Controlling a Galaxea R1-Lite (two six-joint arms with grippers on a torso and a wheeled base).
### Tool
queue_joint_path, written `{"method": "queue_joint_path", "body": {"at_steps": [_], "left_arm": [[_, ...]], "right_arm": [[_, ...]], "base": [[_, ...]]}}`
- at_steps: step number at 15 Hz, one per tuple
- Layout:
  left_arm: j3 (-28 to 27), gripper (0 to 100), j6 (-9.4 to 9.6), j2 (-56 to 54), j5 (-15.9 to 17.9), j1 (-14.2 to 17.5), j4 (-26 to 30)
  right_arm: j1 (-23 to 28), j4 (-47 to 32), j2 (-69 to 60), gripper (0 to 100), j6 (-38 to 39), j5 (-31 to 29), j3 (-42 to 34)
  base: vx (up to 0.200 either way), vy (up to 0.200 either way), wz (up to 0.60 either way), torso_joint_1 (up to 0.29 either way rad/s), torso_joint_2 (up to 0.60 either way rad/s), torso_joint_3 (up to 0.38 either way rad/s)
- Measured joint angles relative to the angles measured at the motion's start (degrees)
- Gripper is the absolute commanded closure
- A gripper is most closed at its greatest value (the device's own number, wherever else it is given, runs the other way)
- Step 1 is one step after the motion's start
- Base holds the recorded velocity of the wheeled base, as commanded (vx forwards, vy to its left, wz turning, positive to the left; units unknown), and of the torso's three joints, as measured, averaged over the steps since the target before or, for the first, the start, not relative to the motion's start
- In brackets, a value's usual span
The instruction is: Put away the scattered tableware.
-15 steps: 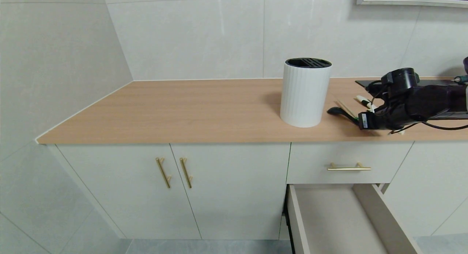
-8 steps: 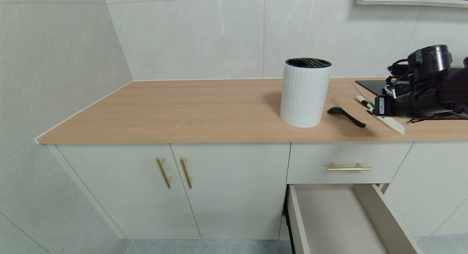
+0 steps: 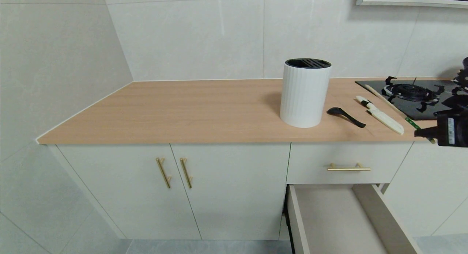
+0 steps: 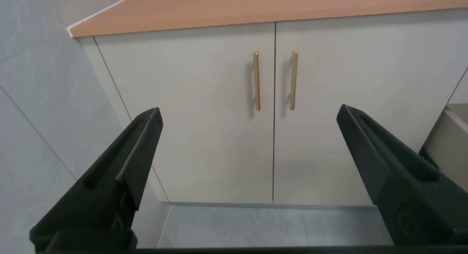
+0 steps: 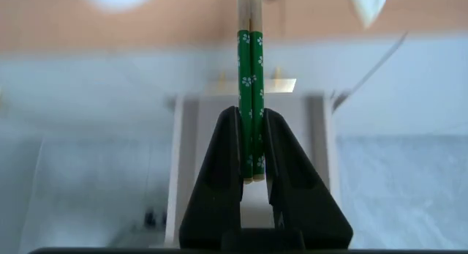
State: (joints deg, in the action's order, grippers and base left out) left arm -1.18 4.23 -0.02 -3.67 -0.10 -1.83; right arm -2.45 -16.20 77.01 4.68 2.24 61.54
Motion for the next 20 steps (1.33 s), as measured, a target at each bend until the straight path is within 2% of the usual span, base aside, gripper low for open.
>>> {"method": "queue_joint_path", "body": {"at_steps": [2, 5, 9, 11, 15, 20], "left_arm": [[0.0, 0, 0.0, 0.0, 0.0, 0.0, 0.0], [0.0, 0, 0.0, 0.0, 0.0, 0.0, 0.0], [0.0, 0, -0.02, 0.0, 0.0, 0.0, 0.0], [0.0, 0, 0.0, 0.0, 0.0, 0.0, 0.0], [0.0, 0, 0.0, 0.0, 0.0, 0.0, 0.0], [0.0, 0, -0.02, 0.0, 0.0, 0.0, 0.0]], "right_arm": [[-1.6, -5.3, -7.2, 100, -1.5, 1.7, -5.2], [-6.6, -19.7, -16.1, 100, -2.2, 2.4, -10.8], [-9.8, -23.1, -18.4, 100, -2.1, 1.9, -18.0], [-9.9, -21.0, -14.3, 100, -2.0, 2.0, -20.2], [-10.6, -7.3, 1.0, 100, 1.8, 1.9, -24.0], [-16.3, 7.0, 18.5, 100, 10.2, -2.0, -25.6]], "base": [[0.0, 0.0, 0.0, 0.0, 0.0, 0.0], [0.0, 0.0, 0.0, 0.0, 0.0, 0.0], [0.0, 0.0, 0.0, 0.0, 0.0, 0.0], [0.0, 0.0, 0.0, 0.0, 0.0, 0.0], [0.0, 0.0, 0.0, 0.0, 0.0, 0.0], [0.0, 0.0, 0.0, -0.069, 0.2, 0.131]]}}
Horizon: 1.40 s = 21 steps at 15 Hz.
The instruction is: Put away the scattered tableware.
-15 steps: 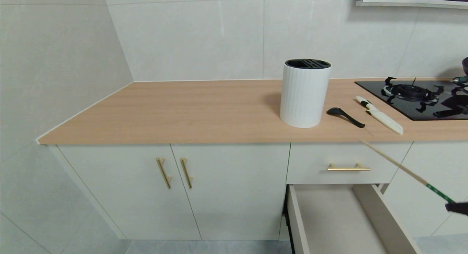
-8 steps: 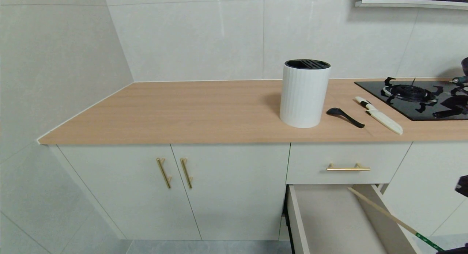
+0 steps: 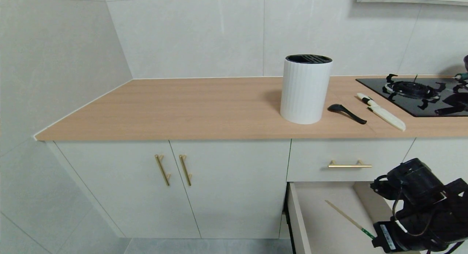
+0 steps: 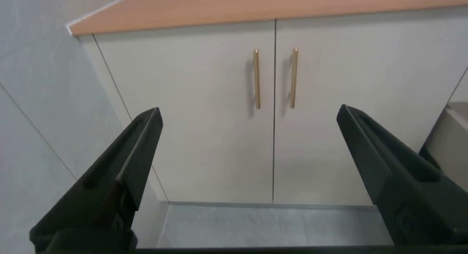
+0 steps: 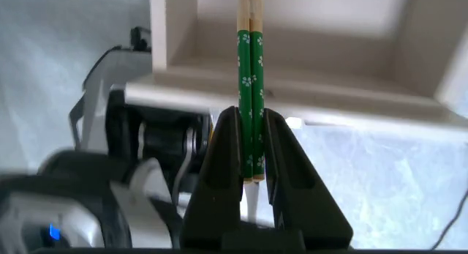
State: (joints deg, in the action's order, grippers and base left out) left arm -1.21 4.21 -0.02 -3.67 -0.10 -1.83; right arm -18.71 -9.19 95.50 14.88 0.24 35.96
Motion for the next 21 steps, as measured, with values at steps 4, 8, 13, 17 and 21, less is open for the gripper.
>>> {"method": "queue_joint_path", "body": {"at_steps": [4, 8, 13, 17, 21], "left_arm": [[0.0, 0, 0.02, 0.0, 0.0, 0.0, 0.0], [0.0, 0, 0.0, 0.0, 0.0, 0.0, 0.0], [0.0, 0, 0.04, 0.0, 0.0, 0.0, 0.0], [0.0, 0, 0.02, 0.0, 0.0, 0.0, 0.0], [0.0, 0, 0.02, 0.0, 0.0, 0.0, 0.0]], "right_arm": [[-1.2, 5.0, 7.0, 100, 0.7, -2.9, 0.8], [-1.3, 5.5, 10.7, 100, 0.7, -3.7, 4.4], [-1.2, 5.6, 15.2, 100, 0.7, -5.0, 10.4], [-0.9, 5.6, 19.5, 100, 0.7, -6.0, 16.2], [0.0, 14.7, 22.9, 100, 0.6, -7.3, 18.9]], "base": [[0.0, 0.0, 0.0, -0.143, 0.46, 0.304], [0.0, 0.0, 0.0, -0.117, 0.46, 0.336], [0.0, 0.0, 0.0, -0.064, 0.44, 0.374], [0.0, 0.0, 0.0, -0.013, 0.13, 0.115], [0.0, 0.0, 0.0, 0.0, 0.0, 0.0]]}}
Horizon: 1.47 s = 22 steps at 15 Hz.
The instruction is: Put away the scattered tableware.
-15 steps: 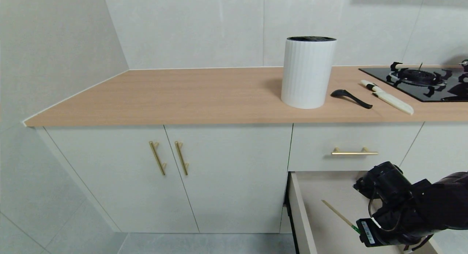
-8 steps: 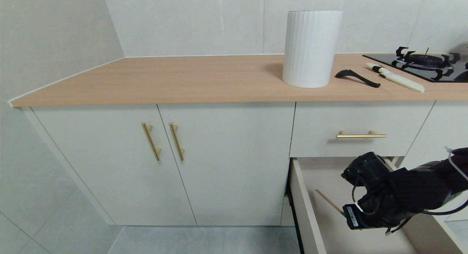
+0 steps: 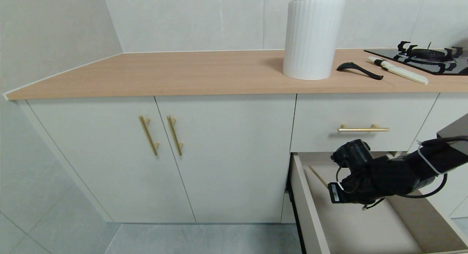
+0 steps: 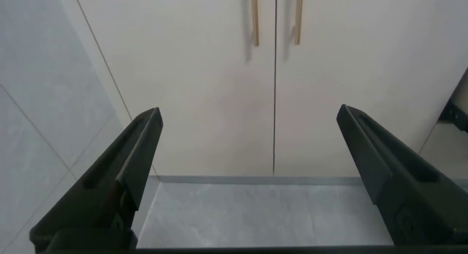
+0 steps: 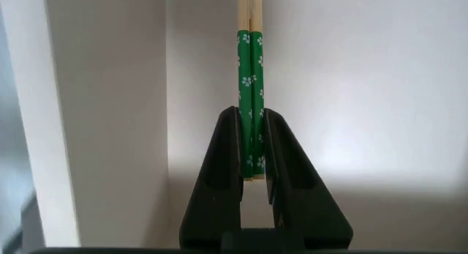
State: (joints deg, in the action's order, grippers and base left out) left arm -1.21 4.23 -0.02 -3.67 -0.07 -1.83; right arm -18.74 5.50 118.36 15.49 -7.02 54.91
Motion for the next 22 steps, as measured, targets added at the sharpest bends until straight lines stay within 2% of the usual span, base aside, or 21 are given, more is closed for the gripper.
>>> {"method": "queue_joint_path", "body": {"at_steps": [3, 6, 18, 19, 22], "left_arm": [[0.0, 0, 0.0, 0.0, 0.0, 0.0, 0.0], [0.0, 0, 0.0, 0.0, 0.0, 0.0, 0.0], [0.0, 0, 0.0, 0.0, 0.0, 0.0, 0.0], [0.0, 0, 0.0, 0.0, 0.0, 0.0, 0.0], [0.0, 0, 0.0, 0.0, 0.0, 0.0, 0.0]], "right_arm": [[0.3, 5.5, 4.1, 100, 0.2, -3.6, -0.5], [0.4, 11.0, 8.2, 100, 0.4, -4.3, -1.6], [0.5, 12.5, 14.1, 100, 0.6, -4.9, -2.5], [0.5, 12.5, 14.2, 0, 0.6, -4.9, -2.5], [0.5, 12.5, 14.4, 0, 0.6, -4.8, -2.5]], "base": [[0.0, 0.0, 0.0, 0.0, 0.0, 0.0], [0.0, 0.0, 0.0, 0.0, 0.0, 0.0], [0.0, 0.0, 0.0, 0.0, 0.0, 0.0], [0.0, 0.0, 0.0, 0.0, 0.0, 0.0], [0.0, 0.0, 0.0, 0.0, 0.0, 0.0]]}}
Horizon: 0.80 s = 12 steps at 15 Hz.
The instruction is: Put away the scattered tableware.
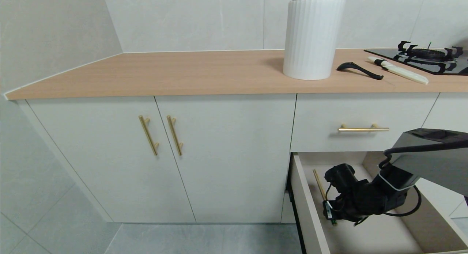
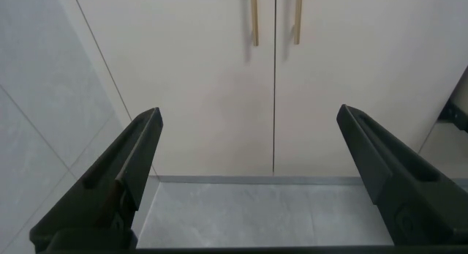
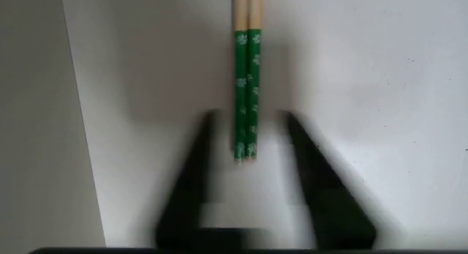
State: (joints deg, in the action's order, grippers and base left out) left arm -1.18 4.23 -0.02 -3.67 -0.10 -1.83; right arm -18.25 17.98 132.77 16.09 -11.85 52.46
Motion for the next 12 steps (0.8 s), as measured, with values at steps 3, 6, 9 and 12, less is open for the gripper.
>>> {"method": "queue_joint_path", "body": {"at_steps": [3, 6, 9, 12], "left_arm": [[0.0, 0, 0.0, 0.0, 0.0, 0.0, 0.0], [0.0, 0, 0.0, 0.0, 0.0, 0.0, 0.0], [0.0, 0, 0.0, 0.0, 0.0, 0.0, 0.0], [0.0, 0, 0.0, 0.0, 0.0, 0.0, 0.0]], "right_arm": [[0.0, 0.0, 0.0, 0, 0.0, 0.0, 0.0], [-0.1, 0.0, -1.1, 0, -0.1, -0.1, -1.2], [-0.2, -0.1, -4.2, 0, -0.1, -0.2, -2.1], [0.3, -0.3, -10.2, 0, -0.5, -0.1, -3.6]], "base": [[0.0, 0.0, 0.0, 0.0, 0.0, 0.0], [0.0, 0.0, 0.0, 0.0, 0.0, 0.0], [0.0, 0.0, 0.0, 0.0, 0.0, 0.0], [0.0, 0.0, 0.0, 0.0, 0.0, 0.0]]}}
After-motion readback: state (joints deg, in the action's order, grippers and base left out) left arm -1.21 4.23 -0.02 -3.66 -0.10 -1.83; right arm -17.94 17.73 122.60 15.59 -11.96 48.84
